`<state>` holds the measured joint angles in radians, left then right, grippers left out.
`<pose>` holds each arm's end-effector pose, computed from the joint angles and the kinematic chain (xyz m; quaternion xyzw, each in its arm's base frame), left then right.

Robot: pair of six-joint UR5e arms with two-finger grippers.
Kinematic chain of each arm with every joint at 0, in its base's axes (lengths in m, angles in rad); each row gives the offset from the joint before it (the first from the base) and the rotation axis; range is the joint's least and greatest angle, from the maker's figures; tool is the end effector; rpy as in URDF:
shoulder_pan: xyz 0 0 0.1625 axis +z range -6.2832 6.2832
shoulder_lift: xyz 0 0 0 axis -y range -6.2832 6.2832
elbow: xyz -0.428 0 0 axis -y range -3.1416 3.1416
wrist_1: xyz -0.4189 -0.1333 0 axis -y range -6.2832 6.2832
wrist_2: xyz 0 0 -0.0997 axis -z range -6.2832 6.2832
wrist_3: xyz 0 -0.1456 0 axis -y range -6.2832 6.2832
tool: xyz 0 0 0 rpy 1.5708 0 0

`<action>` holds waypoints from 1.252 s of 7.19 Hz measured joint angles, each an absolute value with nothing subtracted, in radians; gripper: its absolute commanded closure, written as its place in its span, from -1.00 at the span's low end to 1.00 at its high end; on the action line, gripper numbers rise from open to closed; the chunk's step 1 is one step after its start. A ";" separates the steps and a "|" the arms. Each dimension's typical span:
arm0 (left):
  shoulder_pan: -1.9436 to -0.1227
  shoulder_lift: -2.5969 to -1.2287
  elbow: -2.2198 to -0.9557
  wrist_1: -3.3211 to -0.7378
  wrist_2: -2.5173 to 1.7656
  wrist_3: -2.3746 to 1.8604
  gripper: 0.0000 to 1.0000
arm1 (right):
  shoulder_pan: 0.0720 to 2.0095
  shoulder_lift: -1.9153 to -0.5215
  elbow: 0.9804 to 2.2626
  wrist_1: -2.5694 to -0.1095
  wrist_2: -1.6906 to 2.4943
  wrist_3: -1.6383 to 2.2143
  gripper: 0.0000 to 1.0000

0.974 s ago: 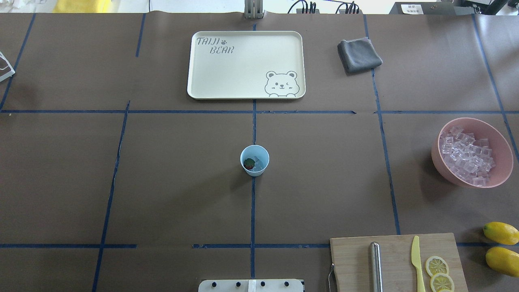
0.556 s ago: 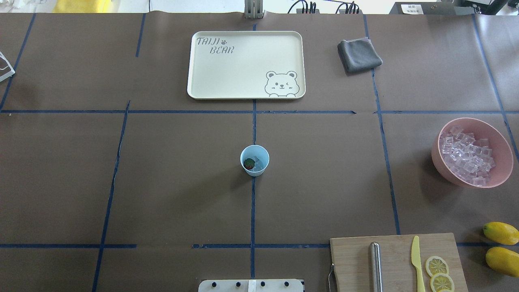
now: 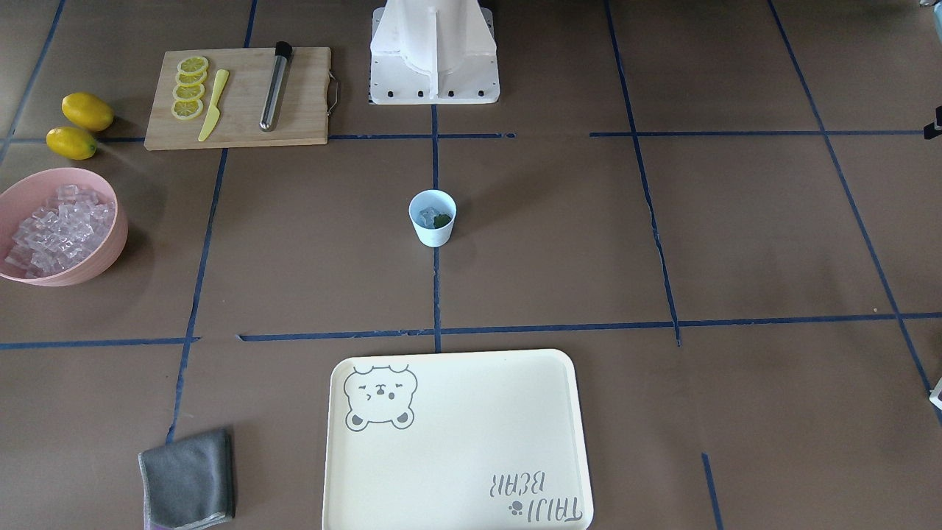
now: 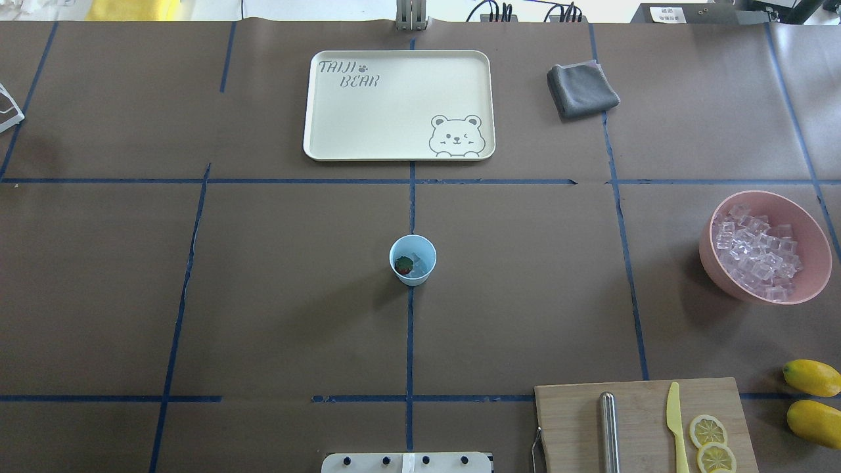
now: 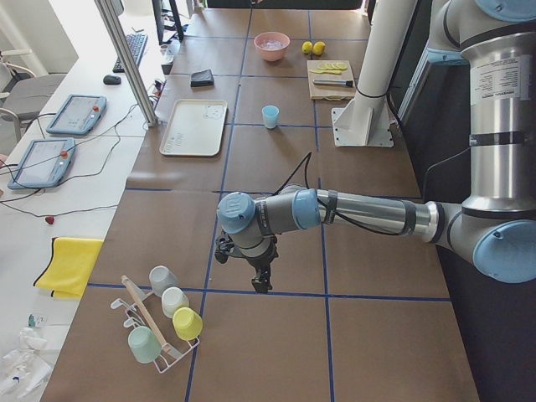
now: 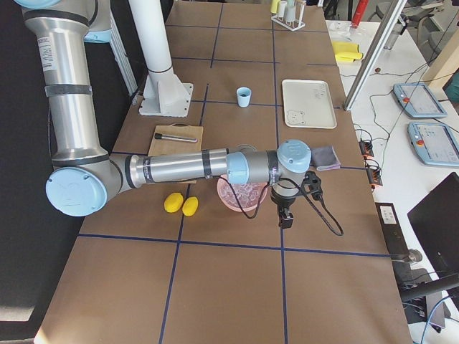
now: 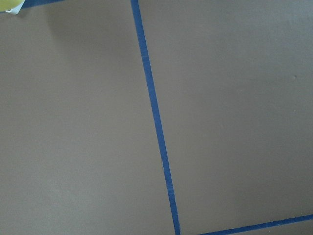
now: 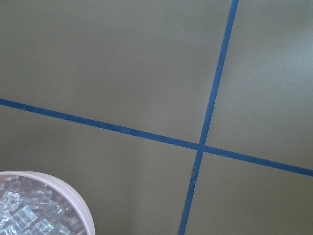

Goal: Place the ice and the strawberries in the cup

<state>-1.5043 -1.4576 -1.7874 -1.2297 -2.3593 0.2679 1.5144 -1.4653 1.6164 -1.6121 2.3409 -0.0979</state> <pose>-0.0007 -0.4421 0.6677 -0.0706 0.3905 0.1077 0.9116 -0.0002 -0.5706 0.6180 0.0586 -0.3739 -0.0919 0.9210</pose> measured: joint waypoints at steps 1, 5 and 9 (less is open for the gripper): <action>-1.508 -1.463 -1.773 -1.240 -2.359 0.262 -0.99 | 1.516 -1.468 1.617 -1.610 2.342 -0.098 -0.99; -1.545 -1.468 -1.753 -1.370 -2.307 0.130 -0.99 | 1.517 -1.470 1.615 -1.607 2.337 -0.096 -0.99; -1.555 -1.469 -1.745 -1.416 -2.272 0.105 -1.00 | 1.517 -1.468 1.613 -1.608 2.335 -0.088 -0.99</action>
<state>-1.5550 -1.4691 -1.7450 -1.4155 -2.2716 0.1055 1.5171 -1.4675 1.6127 -1.6076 2.3352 -0.0879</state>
